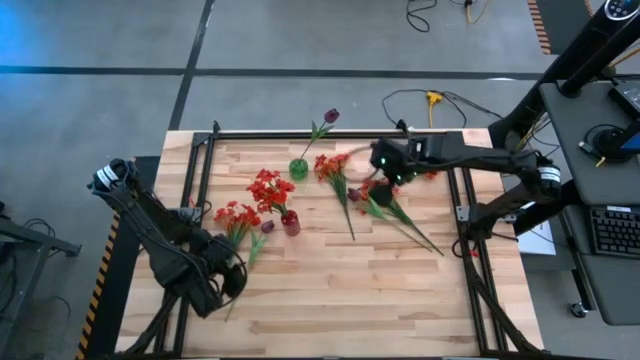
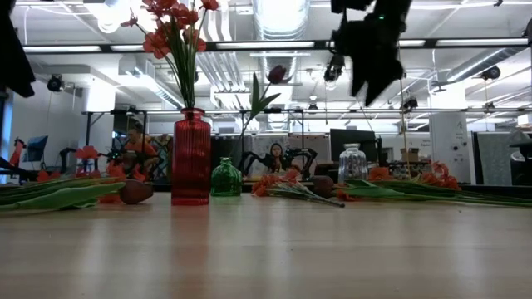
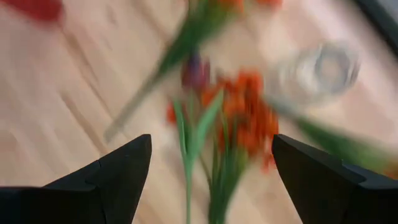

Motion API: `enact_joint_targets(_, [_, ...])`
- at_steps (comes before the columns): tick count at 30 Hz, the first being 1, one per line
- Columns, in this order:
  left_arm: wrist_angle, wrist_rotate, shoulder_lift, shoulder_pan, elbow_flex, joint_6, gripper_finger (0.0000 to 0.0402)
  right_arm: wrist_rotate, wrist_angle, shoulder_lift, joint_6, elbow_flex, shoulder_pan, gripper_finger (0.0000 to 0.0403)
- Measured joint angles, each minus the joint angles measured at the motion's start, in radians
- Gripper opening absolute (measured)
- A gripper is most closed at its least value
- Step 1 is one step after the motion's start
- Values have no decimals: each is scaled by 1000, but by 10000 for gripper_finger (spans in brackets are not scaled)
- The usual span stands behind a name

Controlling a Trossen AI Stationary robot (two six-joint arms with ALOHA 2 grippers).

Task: Sort flowers into vase by color
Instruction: Put the bottom orange flowers into the transparent vase

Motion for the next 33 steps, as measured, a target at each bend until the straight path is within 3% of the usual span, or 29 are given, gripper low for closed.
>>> enact_joint_targets(4, [1,-9,0,0,22,33,251,4,-96,0,36,-39,25,324])
enact_joint_targets(10, [10,-20,0,0,20,39,251,3,-101,0,81,-179,28,324])
enact_joint_targets(22, [12,-22,0,0,14,39,251,5,195,2,97,-488,27,324])
enact_joint_targets(33, [12,-34,0,0,13,39,251,5,330,2,105,-551,27,313])
